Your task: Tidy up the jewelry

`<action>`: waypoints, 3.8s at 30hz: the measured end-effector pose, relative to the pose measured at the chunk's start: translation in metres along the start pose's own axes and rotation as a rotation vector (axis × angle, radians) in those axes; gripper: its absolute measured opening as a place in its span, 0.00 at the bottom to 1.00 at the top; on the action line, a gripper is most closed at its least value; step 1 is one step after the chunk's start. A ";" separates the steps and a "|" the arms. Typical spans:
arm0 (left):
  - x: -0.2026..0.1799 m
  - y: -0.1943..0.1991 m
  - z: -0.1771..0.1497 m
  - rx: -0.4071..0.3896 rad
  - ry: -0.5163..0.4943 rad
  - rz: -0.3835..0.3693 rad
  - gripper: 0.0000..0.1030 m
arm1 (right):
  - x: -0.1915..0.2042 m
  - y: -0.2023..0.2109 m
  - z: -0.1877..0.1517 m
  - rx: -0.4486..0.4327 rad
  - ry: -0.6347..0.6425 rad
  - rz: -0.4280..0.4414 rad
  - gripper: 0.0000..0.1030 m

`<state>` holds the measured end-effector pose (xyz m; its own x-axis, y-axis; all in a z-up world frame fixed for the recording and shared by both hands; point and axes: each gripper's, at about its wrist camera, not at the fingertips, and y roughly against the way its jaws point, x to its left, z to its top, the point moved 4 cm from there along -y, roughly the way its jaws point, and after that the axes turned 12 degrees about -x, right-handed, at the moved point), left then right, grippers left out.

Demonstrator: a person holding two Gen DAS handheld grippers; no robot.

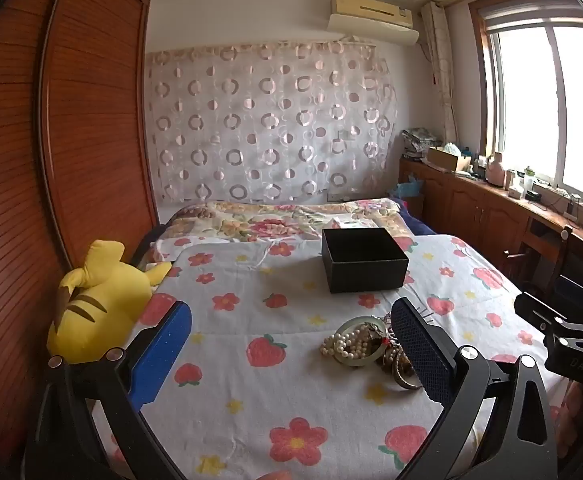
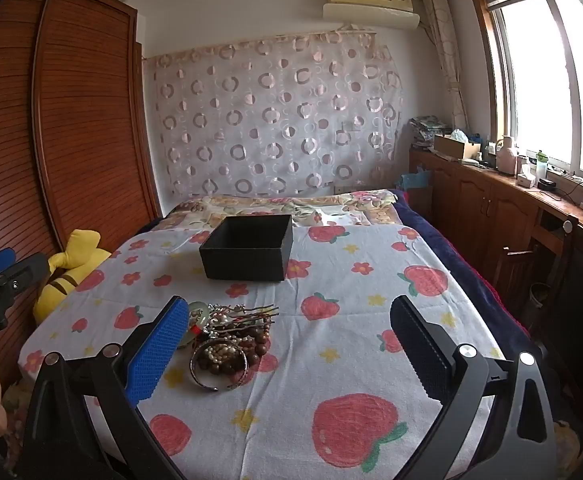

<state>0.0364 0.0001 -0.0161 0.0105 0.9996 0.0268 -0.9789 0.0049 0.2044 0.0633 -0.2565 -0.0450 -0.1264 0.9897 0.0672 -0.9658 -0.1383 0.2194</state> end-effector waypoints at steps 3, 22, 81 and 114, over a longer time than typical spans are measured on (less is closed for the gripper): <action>0.000 0.000 0.000 0.003 -0.002 0.001 0.94 | 0.000 0.000 0.000 0.001 0.000 0.000 0.98; 0.000 0.000 0.000 0.004 0.000 -0.001 0.94 | 0.000 0.001 0.000 0.001 0.000 0.001 0.98; 0.000 0.000 0.000 0.000 0.000 -0.001 0.94 | 0.000 0.001 0.002 -0.005 0.000 0.005 0.98; -0.004 -0.051 -0.077 0.220 -0.013 -0.137 0.94 | 0.009 -0.056 -0.062 0.270 0.081 0.238 0.47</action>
<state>0.0705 -0.0021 -0.1020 0.1441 0.9895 -0.0038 -0.9002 0.1327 0.4147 0.1024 -0.2373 -0.1174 -0.3678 0.9271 0.0725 -0.8141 -0.3587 0.4567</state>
